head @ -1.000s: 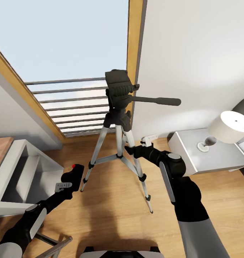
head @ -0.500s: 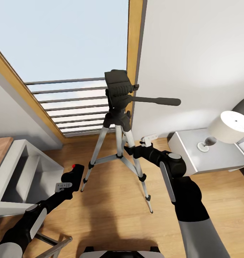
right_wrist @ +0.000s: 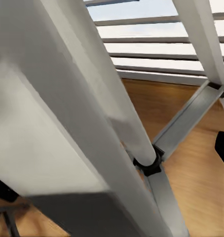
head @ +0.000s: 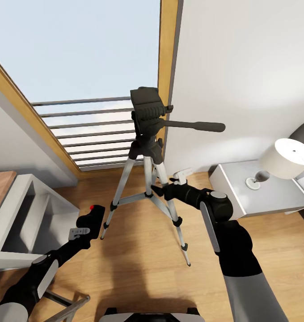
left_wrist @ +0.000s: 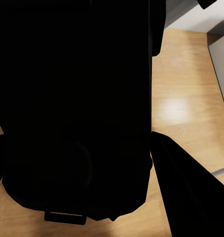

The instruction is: Attach the digital camera to the camera tripod in the bedroom.

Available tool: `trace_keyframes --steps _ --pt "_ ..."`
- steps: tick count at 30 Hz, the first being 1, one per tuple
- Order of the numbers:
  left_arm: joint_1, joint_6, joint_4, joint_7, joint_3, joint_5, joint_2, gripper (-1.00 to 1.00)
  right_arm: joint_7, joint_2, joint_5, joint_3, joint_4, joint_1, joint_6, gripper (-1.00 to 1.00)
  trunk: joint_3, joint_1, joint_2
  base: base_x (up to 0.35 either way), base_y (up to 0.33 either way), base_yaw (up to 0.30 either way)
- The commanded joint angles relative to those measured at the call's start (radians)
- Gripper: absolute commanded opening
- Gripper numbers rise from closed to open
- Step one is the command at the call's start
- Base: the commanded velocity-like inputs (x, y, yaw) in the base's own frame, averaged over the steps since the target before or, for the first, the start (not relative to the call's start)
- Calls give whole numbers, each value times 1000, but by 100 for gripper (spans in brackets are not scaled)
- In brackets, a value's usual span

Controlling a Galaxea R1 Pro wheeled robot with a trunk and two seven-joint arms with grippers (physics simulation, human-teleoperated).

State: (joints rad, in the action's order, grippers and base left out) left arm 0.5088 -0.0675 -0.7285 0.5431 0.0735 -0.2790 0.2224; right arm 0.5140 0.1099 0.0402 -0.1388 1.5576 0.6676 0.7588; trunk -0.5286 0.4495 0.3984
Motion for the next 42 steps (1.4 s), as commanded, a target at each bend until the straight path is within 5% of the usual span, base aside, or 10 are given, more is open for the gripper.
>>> trace_keyframes --steps 1,18,19,42 --pt "0 -6 0 6 2 -8 0 -100 14 0 5 1 1 1 5 100 -1 1 2 0 0 0" --pt "0 -6 1 6 2 -8 -1 -100 51 -1 14 2 0 1 4 100 -1 1 2 0 0 0" --pt "0 -6 1 6 2 -8 -1 -100 51 -1 15 2 -1 1 4 -100 -1 1 2 0 0 0" --pt "0 -6 0 6 2 -8 0 -100 43 -10 17 5 1 1 -4 -100 -1 1 2 0 0 0"
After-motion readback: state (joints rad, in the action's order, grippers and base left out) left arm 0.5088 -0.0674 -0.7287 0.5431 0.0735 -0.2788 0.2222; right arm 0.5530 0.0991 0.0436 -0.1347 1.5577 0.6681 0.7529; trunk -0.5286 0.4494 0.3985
